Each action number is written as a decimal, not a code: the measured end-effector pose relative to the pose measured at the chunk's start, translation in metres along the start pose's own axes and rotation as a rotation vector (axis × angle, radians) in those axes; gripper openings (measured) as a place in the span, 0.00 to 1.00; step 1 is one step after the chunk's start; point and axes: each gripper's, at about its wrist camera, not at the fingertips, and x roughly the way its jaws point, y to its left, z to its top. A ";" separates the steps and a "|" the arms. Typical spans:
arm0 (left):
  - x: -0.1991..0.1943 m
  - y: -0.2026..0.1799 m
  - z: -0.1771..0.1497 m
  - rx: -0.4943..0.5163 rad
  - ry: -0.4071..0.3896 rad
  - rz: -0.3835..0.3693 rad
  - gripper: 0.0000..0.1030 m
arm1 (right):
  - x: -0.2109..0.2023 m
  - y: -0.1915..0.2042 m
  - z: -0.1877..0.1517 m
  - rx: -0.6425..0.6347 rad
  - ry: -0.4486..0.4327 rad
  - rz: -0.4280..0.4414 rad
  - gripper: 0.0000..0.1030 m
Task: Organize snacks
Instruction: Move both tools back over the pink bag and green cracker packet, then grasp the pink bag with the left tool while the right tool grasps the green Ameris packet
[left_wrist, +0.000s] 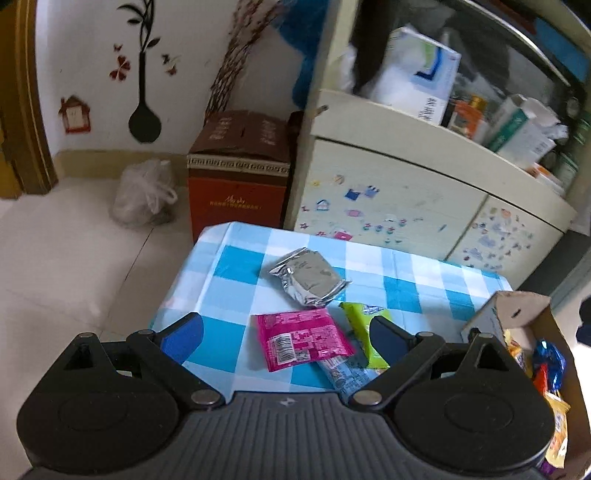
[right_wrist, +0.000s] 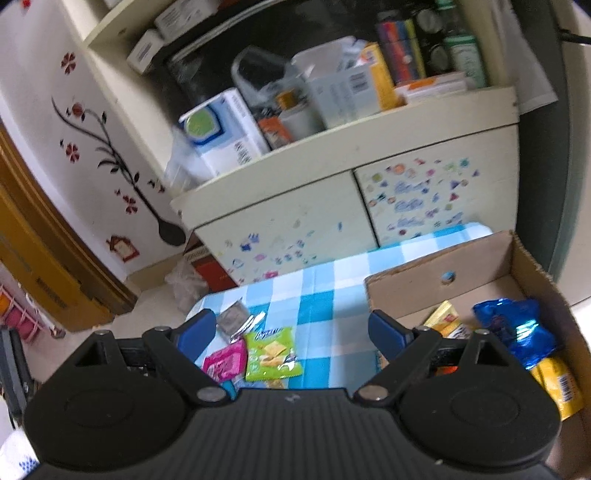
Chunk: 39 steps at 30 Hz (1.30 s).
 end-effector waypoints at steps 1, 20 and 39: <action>0.004 0.001 0.000 -0.011 0.009 0.003 0.97 | 0.003 0.001 -0.001 -0.006 0.008 0.001 0.87; 0.083 0.002 -0.005 -0.106 0.120 -0.020 0.97 | 0.045 0.017 -0.024 -0.025 0.139 0.026 0.87; 0.115 0.003 -0.021 -0.086 0.157 0.004 0.93 | 0.096 0.015 -0.026 0.077 0.181 0.039 0.87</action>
